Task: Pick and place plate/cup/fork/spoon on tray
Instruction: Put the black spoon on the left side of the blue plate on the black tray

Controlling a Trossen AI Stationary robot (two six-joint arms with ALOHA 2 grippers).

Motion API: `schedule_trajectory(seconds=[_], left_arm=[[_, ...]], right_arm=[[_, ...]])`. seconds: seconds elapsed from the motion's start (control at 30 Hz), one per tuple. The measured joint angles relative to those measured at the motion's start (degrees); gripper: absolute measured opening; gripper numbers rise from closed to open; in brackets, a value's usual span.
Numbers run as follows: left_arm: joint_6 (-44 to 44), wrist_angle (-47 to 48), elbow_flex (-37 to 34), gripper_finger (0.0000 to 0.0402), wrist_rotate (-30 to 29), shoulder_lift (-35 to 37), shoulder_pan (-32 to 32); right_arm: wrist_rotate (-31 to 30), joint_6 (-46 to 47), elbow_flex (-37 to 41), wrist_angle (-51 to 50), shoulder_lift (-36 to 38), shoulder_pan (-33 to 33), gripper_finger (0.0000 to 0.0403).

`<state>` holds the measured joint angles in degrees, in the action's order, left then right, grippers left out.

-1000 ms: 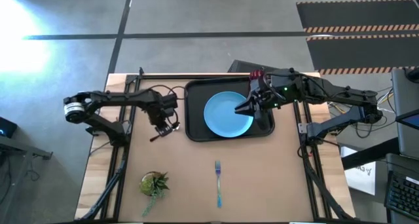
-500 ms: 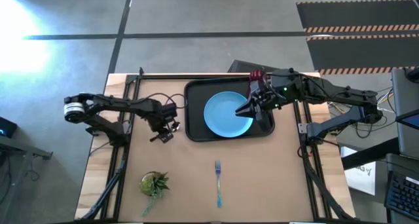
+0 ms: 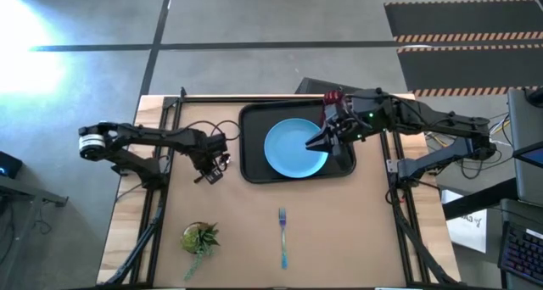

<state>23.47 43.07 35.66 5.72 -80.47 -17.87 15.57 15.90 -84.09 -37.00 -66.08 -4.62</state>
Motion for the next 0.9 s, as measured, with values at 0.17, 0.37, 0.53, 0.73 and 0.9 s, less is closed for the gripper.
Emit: schedule_trajectory(seconds=[0.17,0.37,0.53,0.73,0.9], left_arm=[[-0.1,0.2,1.4,0.0003,0.0,1.1,0.3],[3.2,-4.6,7.0,0.0002,-1.5,7.1,0.4],[7.1,-5.6,11.9,0.0001,-10.4,12.9,0.5],[15.9,-18.9,10.7,0.0001,-20.1,15.2,1.1],[20.5,-29.8,8.9,0.0,-21.9,10.8,3.1]], right_arm=[[-0.1,0.0,0.0,0.0,0.3,0.0,0.0057],[-0.1,0.0,0.0,0.0,0.4,0.0,0.0057],[-0.1,0.0,0.0,-0.1,0.5,0.0,0.0057],[-0.1,-1.5,0.0,-0.1,0.5,0.0,0.0057],[-0.1,-2.5,0.0,-0.1,0.5,0.0,0.0057]])
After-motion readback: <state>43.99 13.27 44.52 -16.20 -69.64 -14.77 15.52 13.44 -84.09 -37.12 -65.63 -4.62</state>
